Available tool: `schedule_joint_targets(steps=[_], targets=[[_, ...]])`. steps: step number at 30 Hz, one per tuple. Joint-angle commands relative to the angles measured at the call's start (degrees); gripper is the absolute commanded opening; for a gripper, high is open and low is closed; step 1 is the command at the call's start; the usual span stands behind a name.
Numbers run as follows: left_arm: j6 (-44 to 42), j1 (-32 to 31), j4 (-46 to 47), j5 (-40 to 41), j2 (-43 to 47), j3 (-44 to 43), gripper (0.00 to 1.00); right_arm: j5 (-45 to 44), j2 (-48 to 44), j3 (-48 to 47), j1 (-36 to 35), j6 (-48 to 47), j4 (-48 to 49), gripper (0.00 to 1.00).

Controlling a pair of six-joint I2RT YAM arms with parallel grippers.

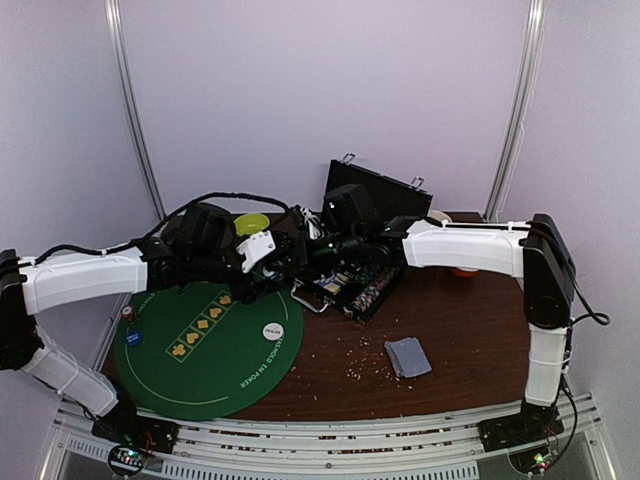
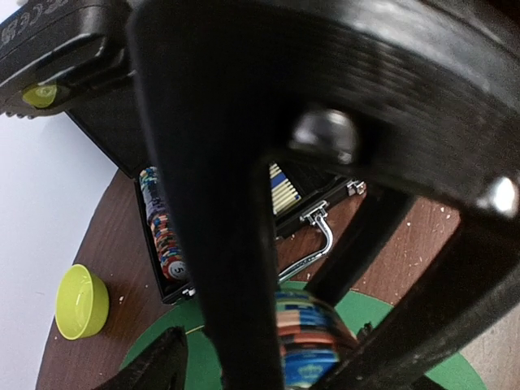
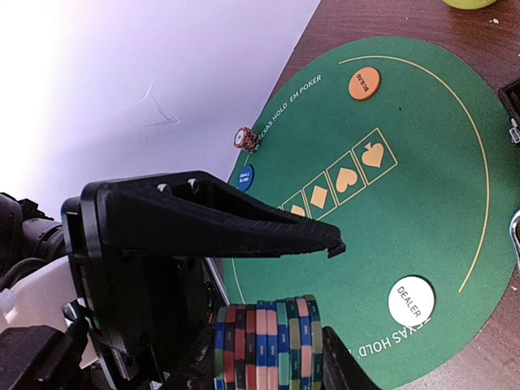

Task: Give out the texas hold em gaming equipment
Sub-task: Pass from the right arm to the left

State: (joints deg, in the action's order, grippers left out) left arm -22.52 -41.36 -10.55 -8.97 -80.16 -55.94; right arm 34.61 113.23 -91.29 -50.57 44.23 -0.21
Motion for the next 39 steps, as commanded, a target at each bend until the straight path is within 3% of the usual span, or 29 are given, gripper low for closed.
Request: schedule_joint_targets(steps=[1, 4, 9, 11, 17, 20, 25, 30, 39], targets=[[2.20, 0.09, 4.09, -1.12, -0.60, -2.11, 0.66, 1.07, -2.41, -1.00, -0.36, 0.60, 3.28, 0.00], [2.75, 0.04, 4.13, -2.04, -1.09, -2.53, 0.59, 1.07, -2.45, -0.94, -0.33, 0.73, 3.49, 0.00], [3.66, 0.02, 4.29, -2.69, -1.89, -3.27, 0.69, 1.20, -2.15, -0.95, -0.41, 0.97, 3.81, 0.00], [3.59, 0.05, 4.31, -3.12, -1.93, -3.39, 0.67, 1.27, -2.10, -1.06, -0.47, 1.02, 3.90, 0.00], [2.88, 0.10, 3.56, -3.09, -1.91, -3.43, 0.26, 1.07, -2.23, -1.31, -0.42, 0.86, 3.77, 0.00], [2.75, 0.10, 2.96, -2.76, -1.84, -3.48, 0.00, 0.92, -2.17, -1.18, -0.40, 0.58, 3.52, 0.00], [2.75, 0.09, 0.27, -2.47, -1.83, -3.69, 0.00, -0.23, -2.01, -1.36, -0.20, -0.89, 1.68, 0.00], [3.23, 0.12, -6.24, -0.48, -3.07, -2.80, 0.00, -0.99, -2.83, 0.34, 1.16, -3.35, -1.18, 0.39], [4.51, 0.09, -9.38, 0.66, -3.18, 0.29, 0.00, 2.74, -3.12, 2.97, 2.66, -3.42, -0.33, 0.44]])
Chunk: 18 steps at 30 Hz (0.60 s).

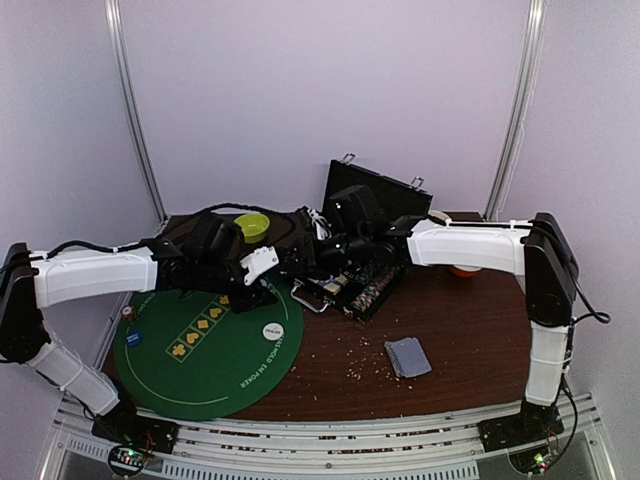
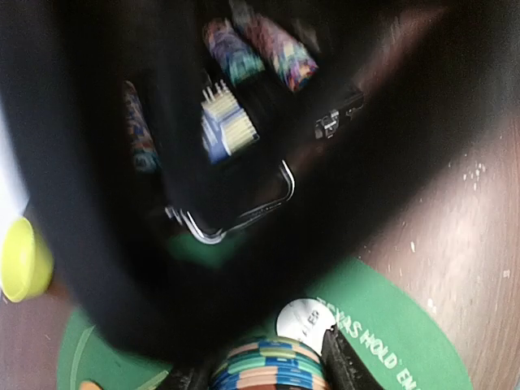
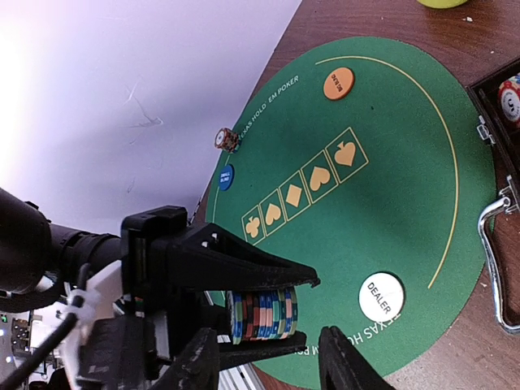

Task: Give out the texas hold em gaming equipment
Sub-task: Pass from the right arm to the left

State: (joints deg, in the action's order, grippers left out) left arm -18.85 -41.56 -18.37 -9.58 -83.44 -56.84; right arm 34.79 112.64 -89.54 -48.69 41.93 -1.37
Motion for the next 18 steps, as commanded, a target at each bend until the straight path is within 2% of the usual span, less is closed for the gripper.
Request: schedule_joint_targets(steps=[1, 6, 11, 18], targets=[[0.88, 0.33, -1.41, 1.66, 0.19, 1.33, 0.00, 2.65, -2.51, 1.35, 0.84, -1.21, 0.72, 0.44], [2.88, 0.42, -4.16, 5.73, -1.60, 0.31, 0.00, 0.04, -3.87, 2.65, 1.89, -2.69, -1.01, 0.44], [9.07, 1.66, -12.19, 6.75, -5.20, -2.91, 0.00, -7.21, -6.05, 2.05, 2.48, -8.59, -10.23, 0.45], [17.41, 1.75, -19.44, 5.27, -2.00, -1.87, 0.00, -15.22, -10.82, 4.01, 3.83, -14.17, -17.99, 0.46]])
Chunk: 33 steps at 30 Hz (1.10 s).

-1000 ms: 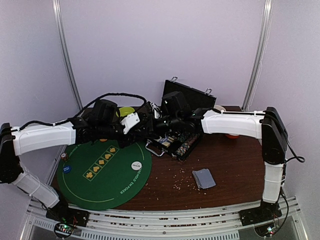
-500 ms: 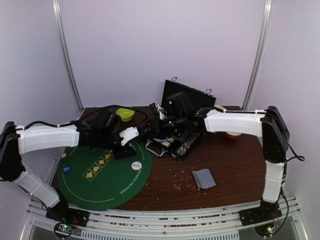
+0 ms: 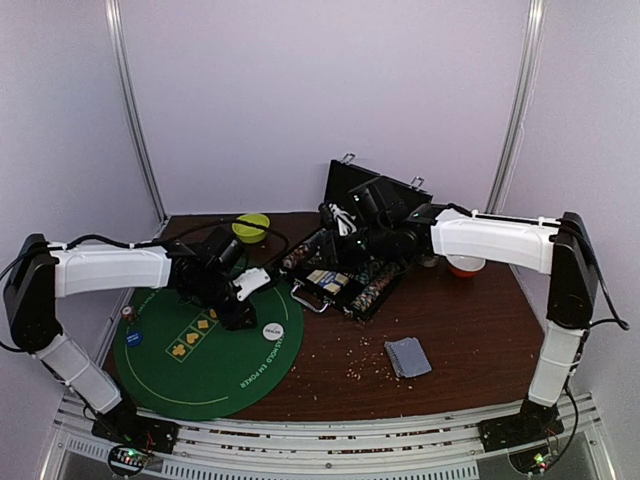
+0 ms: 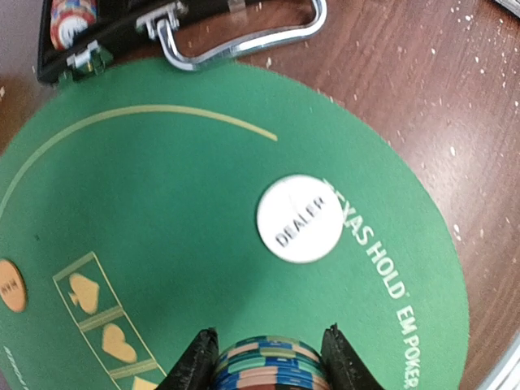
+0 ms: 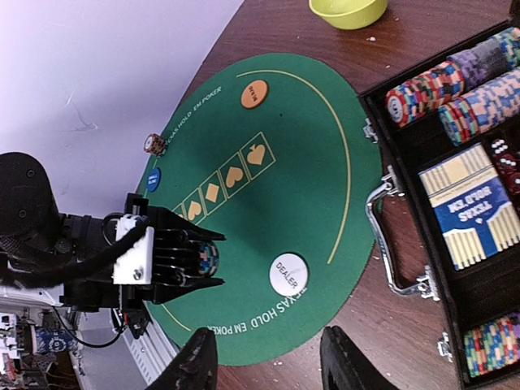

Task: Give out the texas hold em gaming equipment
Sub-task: Pass from the right arm to the left

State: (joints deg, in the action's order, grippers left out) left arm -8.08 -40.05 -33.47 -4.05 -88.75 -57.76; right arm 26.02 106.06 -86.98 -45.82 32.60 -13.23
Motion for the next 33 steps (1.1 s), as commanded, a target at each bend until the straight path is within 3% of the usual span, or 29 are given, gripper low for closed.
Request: schedule_joint_targets(steps=[1, 9, 18, 23, 33], targets=[[7.65, 0.16, -5.22, -0.13, 3.80, -0.90, 0.00, -7.64, -4.92, 1.92, 1.14, -5.29, -6.64, 0.46], [10.73, 1.90, -11.04, -2.04, 3.54, -2.87, 0.00, -11.90, -9.26, 5.02, 1.65, -7.62, -9.17, 0.47], [8.74, 15.08, -10.54, -2.53, 0.39, -7.59, 0.00, -14.19, -13.30, 10.23, 2.02, -9.49, -8.99, 0.47], [7.47, 24.36, -9.84, -0.58, -7.21, -14.67, 0.00, -14.50, -15.21, 12.29, 2.76, -11.23, -9.32, 0.48], [6.58, 35.10, -10.80, 2.50, -25.12, -32.33, 0.00, -14.01, -18.06, 16.04, 4.93, -13.42, -10.01, 0.49]])
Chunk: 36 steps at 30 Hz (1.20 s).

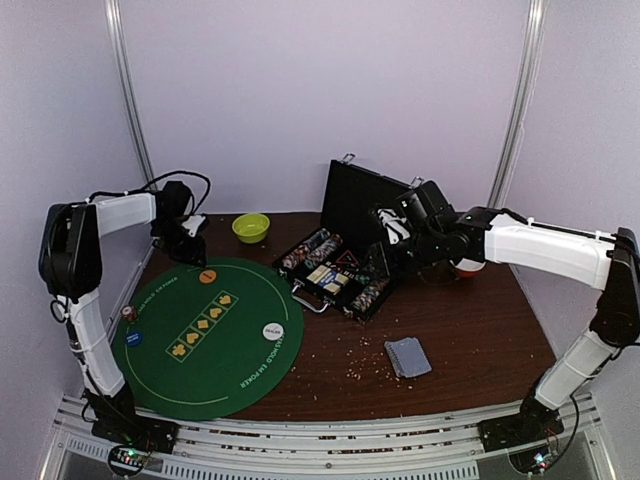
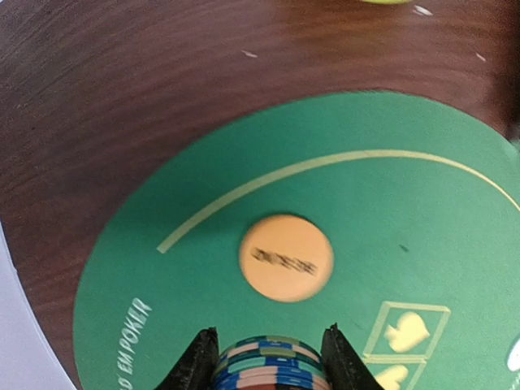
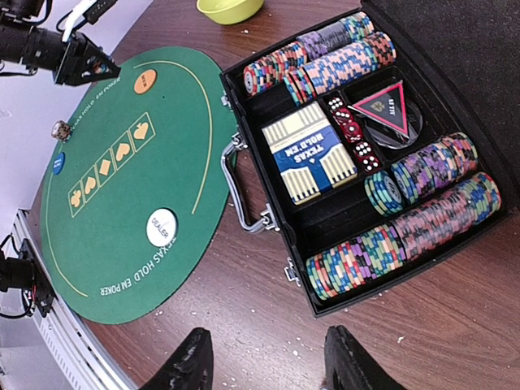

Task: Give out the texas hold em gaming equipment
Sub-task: Place the poker chips pile at the big blind area.

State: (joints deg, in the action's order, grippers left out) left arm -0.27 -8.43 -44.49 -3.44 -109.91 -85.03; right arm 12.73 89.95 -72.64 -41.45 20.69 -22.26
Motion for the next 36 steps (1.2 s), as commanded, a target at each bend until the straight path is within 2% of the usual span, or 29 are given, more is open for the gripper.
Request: schedule_joint_targets(steps=[1, 6, 12, 21, 26, 35, 36], targets=[[-1.54, 4.42, -0.08, 2.16, -5.47, -6.11, 0.00, -0.62, -2.06, 2.02, 0.66, -1.52, -0.86, 0.49], [-2.16, 7.36, -1.67, 4.01, -11.51, -10.72, 0.00, -0.10, -2.16, 2.86, 0.93, -1.46, -0.41, 0.49], [-0.98, 7.99, 1.22, 3.95, -14.79, -12.24, 0.00, 0.54, -1.79, 2.27, 0.93, -1.27, -0.40, 0.49], [0.89, 7.27, 8.36, 1.08, -11.96, -4.86, 0.00, 1.44, -1.15, 1.83, 0.93, -0.26, -0.06, 0.50], [1.20, 6.82, 9.45, -1.99, -12.71, -4.55, 0.00, 1.95, -0.54, 1.05, 0.93, -0.06, -0.44, 0.49], [1.83, 5.06, 11.20, -1.27, -12.24, -1.72, 0.00, 2.40, -0.55, 1.10, 0.93, 0.88, -0.37, 0.49], [1.90, 5.07, 11.49, -1.60, -12.27, -1.45, 0.03, 2.45, -0.56, 1.10, 0.93, 0.93, -0.45, 0.49]])
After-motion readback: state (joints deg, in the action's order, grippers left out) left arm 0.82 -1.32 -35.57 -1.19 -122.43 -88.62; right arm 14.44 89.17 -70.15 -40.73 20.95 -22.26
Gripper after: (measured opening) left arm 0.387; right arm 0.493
